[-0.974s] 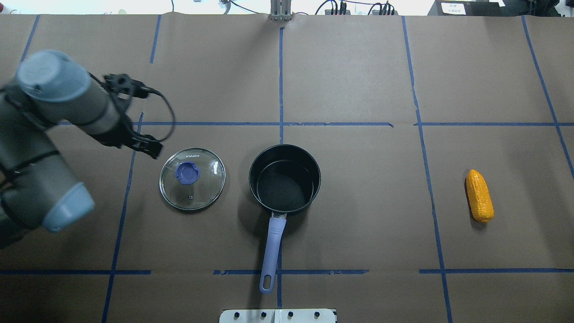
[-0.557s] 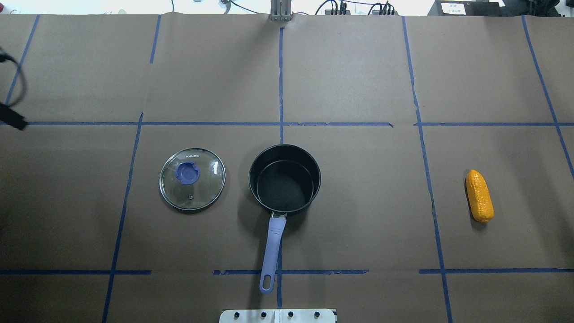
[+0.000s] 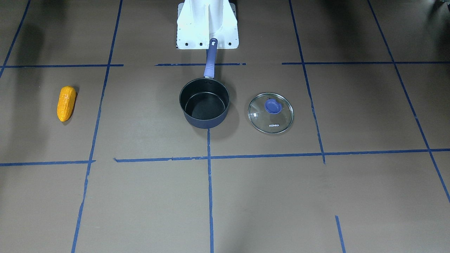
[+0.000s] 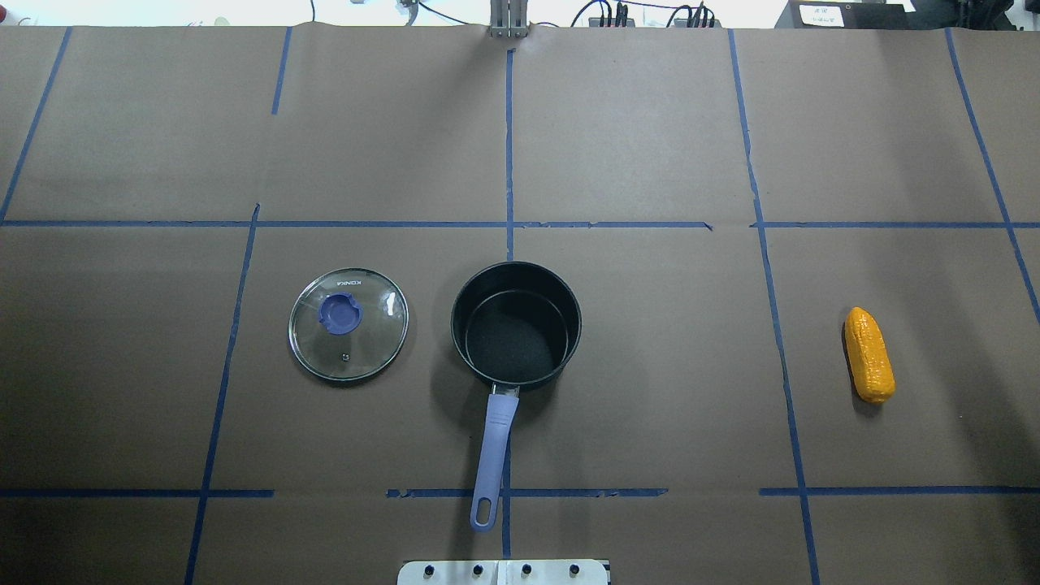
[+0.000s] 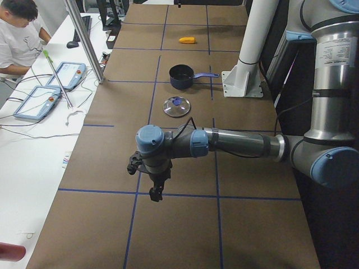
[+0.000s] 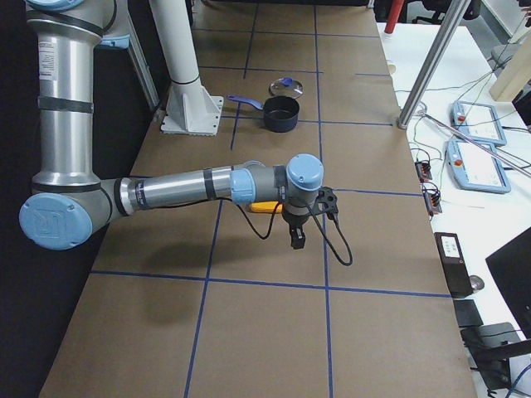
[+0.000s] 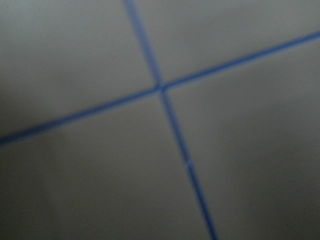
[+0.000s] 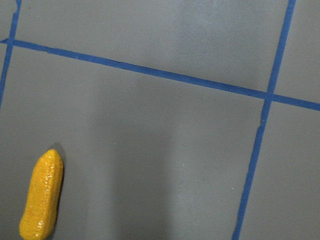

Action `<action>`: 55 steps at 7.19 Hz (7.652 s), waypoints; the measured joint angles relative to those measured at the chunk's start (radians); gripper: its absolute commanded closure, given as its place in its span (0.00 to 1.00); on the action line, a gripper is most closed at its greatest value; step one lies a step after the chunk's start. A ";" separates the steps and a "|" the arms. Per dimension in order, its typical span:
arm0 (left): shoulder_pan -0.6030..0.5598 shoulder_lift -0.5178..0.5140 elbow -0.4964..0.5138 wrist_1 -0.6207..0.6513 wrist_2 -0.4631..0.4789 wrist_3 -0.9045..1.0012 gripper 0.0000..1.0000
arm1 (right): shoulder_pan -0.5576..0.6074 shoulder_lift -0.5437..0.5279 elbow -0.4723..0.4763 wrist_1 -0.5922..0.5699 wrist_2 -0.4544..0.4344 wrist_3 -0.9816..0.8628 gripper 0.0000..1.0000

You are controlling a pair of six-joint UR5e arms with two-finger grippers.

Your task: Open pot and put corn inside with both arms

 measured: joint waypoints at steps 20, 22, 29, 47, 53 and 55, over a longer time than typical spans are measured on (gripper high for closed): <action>-0.012 0.021 -0.014 -0.013 -0.005 0.009 0.00 | -0.669 0.373 0.035 0.173 -0.376 0.910 1.00; -0.012 0.021 -0.014 -0.013 -0.005 0.009 0.00 | -0.758 0.692 -0.053 -0.043 -0.483 1.033 0.98; -0.012 0.020 -0.014 -0.013 -0.006 0.008 0.00 | -0.943 0.857 -0.196 -0.080 -0.656 1.128 0.00; -0.006 0.018 -0.004 -0.022 -0.044 -0.094 0.00 | 0.205 -0.107 -0.124 -0.079 -0.101 -0.387 0.00; -0.006 0.024 0.005 -0.016 -0.045 -0.095 0.00 | 0.205 -0.104 -0.122 -0.079 -0.081 -0.372 0.00; -0.006 0.024 0.006 -0.015 -0.045 -0.096 0.00 | 0.205 -0.104 -0.122 -0.079 -0.077 -0.372 0.00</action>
